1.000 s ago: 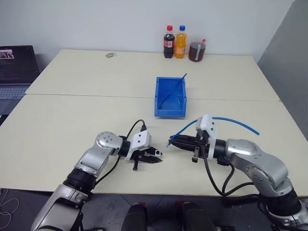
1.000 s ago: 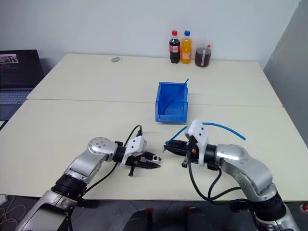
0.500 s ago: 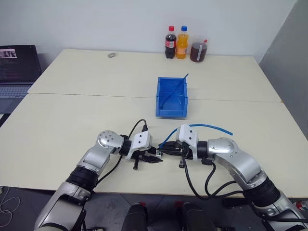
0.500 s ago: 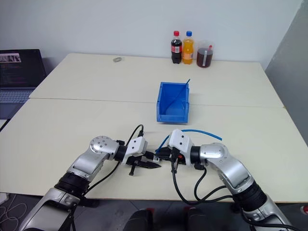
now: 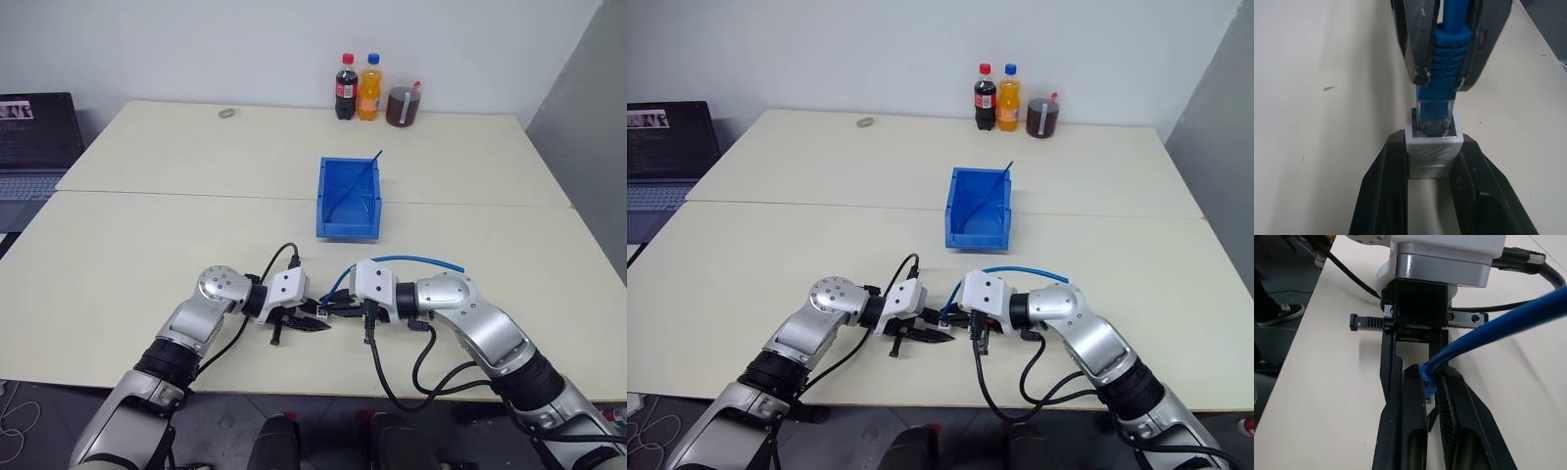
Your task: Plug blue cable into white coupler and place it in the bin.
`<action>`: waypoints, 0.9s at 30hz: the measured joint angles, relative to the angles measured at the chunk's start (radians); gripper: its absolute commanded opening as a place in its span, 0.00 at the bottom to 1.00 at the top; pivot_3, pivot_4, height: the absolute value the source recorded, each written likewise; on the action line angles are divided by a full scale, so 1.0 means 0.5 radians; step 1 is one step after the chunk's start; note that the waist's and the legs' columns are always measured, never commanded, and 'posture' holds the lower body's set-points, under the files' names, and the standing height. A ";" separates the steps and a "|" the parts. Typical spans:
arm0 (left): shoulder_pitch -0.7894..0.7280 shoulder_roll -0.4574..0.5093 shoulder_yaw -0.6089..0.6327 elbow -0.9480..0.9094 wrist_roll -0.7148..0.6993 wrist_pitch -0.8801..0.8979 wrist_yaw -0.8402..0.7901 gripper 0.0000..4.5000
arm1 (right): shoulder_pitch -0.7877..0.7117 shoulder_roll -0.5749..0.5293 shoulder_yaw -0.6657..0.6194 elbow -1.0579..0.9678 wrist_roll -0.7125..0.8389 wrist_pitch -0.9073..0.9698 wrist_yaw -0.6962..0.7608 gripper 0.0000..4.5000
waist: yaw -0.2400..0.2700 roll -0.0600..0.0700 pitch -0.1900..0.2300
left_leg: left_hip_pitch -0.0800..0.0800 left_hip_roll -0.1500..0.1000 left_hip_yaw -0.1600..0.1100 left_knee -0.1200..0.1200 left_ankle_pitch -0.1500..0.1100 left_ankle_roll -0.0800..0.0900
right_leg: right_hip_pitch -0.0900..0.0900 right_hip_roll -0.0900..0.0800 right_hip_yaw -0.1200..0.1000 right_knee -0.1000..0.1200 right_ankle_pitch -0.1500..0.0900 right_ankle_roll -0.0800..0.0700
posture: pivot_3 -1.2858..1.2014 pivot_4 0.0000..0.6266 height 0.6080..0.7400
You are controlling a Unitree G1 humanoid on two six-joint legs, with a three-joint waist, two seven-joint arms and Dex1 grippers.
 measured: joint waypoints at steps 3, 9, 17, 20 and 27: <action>0.000 0.001 0.001 0.016 0.000 -0.005 -0.006 0.18 | -0.057 0.013 0.028 0.031 -0.036 0.018 0.050 0.01 | -0.001 0.000 -0.003 | 0.002 0.000 0.000 0.000 0.000 0.000 | 0.000 0.000 0.000 0.002 0.000 0.000 | 0.52 0.24 1.00; 0.005 0.000 0.000 0.028 0.025 -0.007 -0.001 0.18 | -0.156 -0.002 0.125 0.100 -0.138 0.019 0.153 0.01 | -0.002 0.001 -0.031 | 0.004 0.000 0.001 0.000 0.000 0.000 | 0.001 0.001 0.000 0.004 -0.002 -0.002 | 0.52 0.24 1.00; 0.016 -0.009 0.001 0.062 0.076 -0.015 0.024 0.18 | -0.140 0.069 0.117 0.195 -0.154 0.029 0.146 0.01 | -0.008 0.003 -0.052 | 0.039 0.003 0.003 -0.007 -0.001 0.001 | 0.031 0.002 0.004 0.003 -0.011 -0.003 | 0.52 0.24 1.00; 0.041 -0.016 0.011 0.062 0.081 -0.054 0.048 0.18 | -0.121 0.093 0.095 0.195 -0.153 0.037 0.135 0.01 | -0.008 0.005 -0.053 | 0.039 0.004 0.003 -0.007 -0.001 0.001 | 0.030 0.003 0.004 0.004 -0.011 -0.003 | 0.52 0.24 1.00; 0.142 -0.006 0.093 -0.015 0.056 -0.049 0.125 0.56 | -0.045 0.094 -0.007 0.106 -0.111 0.103 0.081 0.01 | -0.007 0.006 -0.051 | 0.035 0.004 0.004 -0.007 -0.001 0.001 | 0.026 0.003 0.005 0.005 -0.011 -0.003 | 0.52 0.24 1.00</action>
